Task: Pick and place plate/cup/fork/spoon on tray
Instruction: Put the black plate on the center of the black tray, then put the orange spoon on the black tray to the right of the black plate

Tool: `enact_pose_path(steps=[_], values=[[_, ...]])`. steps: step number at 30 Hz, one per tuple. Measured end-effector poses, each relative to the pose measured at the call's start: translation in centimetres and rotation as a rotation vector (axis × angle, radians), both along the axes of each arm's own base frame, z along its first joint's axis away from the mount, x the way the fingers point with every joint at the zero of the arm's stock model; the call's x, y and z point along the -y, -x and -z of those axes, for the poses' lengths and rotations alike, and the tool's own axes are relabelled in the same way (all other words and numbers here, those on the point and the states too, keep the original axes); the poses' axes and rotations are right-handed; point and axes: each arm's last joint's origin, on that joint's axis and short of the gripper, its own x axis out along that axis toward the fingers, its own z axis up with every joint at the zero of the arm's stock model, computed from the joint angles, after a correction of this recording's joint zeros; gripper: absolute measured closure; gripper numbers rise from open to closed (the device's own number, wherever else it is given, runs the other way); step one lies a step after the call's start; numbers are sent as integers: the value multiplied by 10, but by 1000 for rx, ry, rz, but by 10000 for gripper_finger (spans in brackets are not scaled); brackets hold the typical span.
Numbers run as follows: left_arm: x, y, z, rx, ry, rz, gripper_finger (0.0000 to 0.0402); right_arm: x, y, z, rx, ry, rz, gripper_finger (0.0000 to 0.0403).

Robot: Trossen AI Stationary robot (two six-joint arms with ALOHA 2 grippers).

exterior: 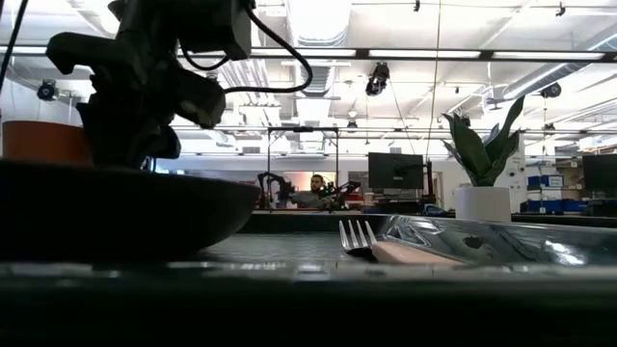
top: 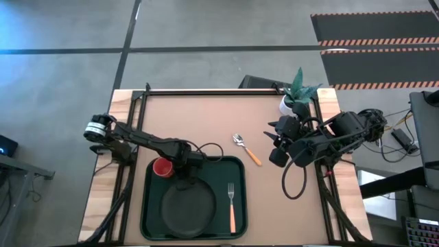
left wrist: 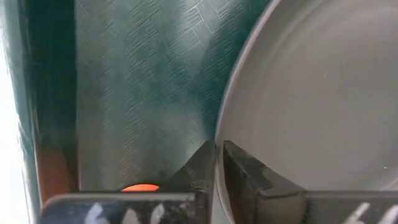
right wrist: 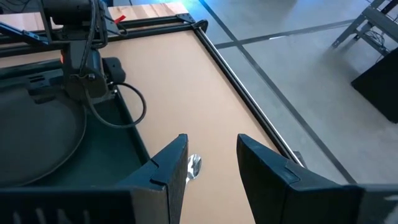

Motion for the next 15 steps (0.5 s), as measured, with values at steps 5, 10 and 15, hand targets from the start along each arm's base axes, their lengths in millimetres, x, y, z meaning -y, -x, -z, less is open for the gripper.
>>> enact_pose_path(steps=[5,10,15], values=[[0,1,-1,-3,-1,3,351,0,0,0,0,-1,0,275],[-1,-9,-15,70,-6,64,325,0,0,0,-1,-1,-1,275],[-11,-31,-50,228,-104,88,317,0,0,0,1,-17,2,275]])
